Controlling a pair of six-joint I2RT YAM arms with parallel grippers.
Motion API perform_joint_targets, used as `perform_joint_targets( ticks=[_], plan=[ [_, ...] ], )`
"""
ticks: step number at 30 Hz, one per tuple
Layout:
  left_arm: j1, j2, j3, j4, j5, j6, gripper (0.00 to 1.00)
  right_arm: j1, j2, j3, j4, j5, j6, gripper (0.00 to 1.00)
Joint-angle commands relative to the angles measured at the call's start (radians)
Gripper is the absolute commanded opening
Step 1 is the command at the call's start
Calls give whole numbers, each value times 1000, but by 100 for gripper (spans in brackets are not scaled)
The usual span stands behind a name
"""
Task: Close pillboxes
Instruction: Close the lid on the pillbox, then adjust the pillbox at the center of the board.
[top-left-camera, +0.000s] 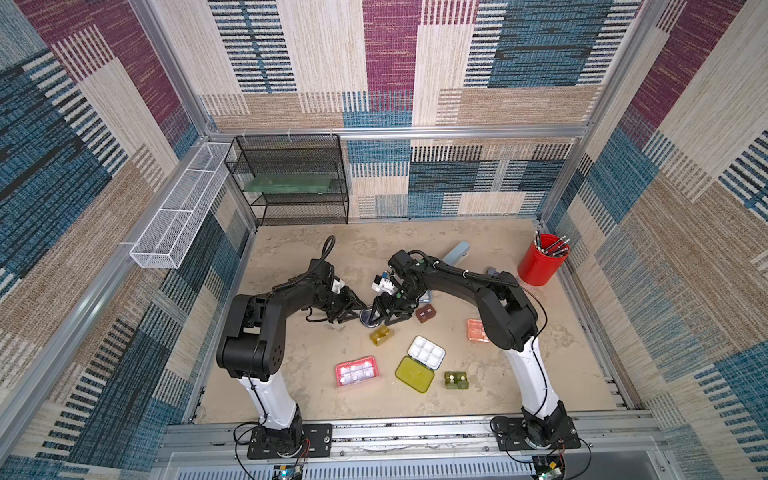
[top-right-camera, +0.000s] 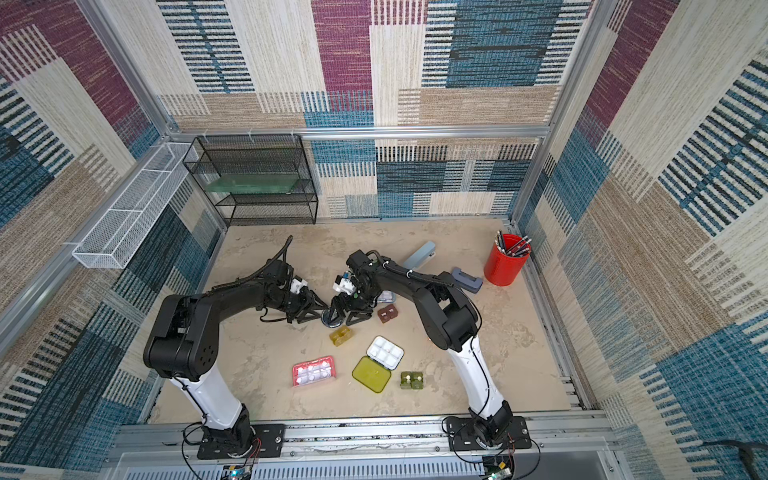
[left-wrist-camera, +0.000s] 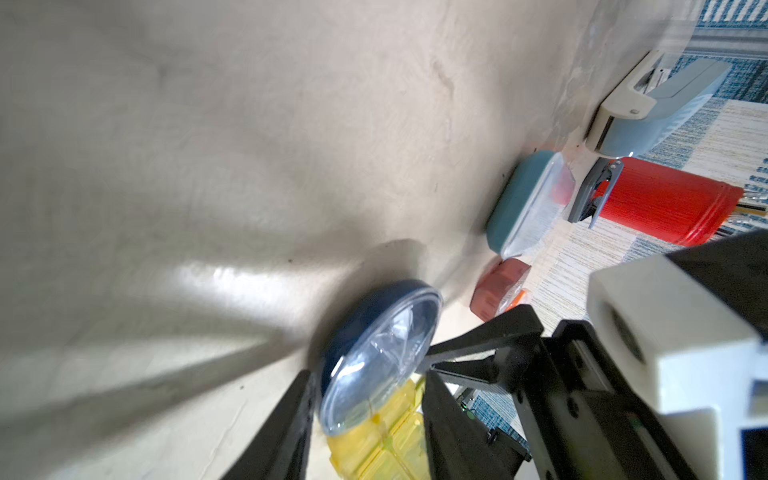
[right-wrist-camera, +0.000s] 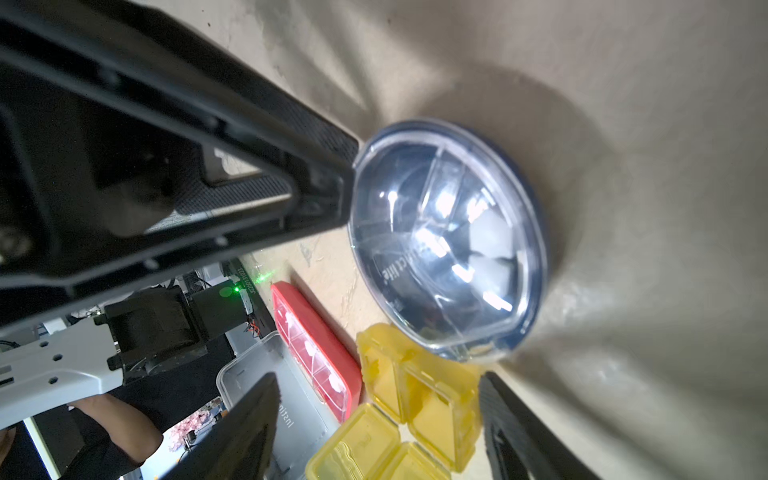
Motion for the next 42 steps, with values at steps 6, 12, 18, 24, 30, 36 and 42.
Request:
perform_joint_targets(
  ticks=[6, 12, 18, 24, 30, 36, 42],
  plan=[
    [1, -107, -105, -28, -45, -23, 56, -29, -75, -41, 24, 13, -20, 79],
    [-12, -178, -170, 17, -21, -91, 59, -61, -170, -86, 28, 50, -29, 82],
    [-46, -137, -126, 49, -2, -110, 60, -115, -310, -227, 63, 89, -19, 86],
    [-72, -34, -43, 44, 15, -95, 60, -164, -446, -373, 100, 122, 4, 93],
    [-77, 75, 88, -9, 29, -54, 60, -192, -544, -481, 162, 137, 52, 97],
    [-80, 168, 229, -78, 43, -7, 60, -191, -594, -524, 190, 171, 83, 95],
    [-76, 127, 223, -133, 44, 54, 62, -167, -619, -519, 195, 235, 60, 95]
  ],
)
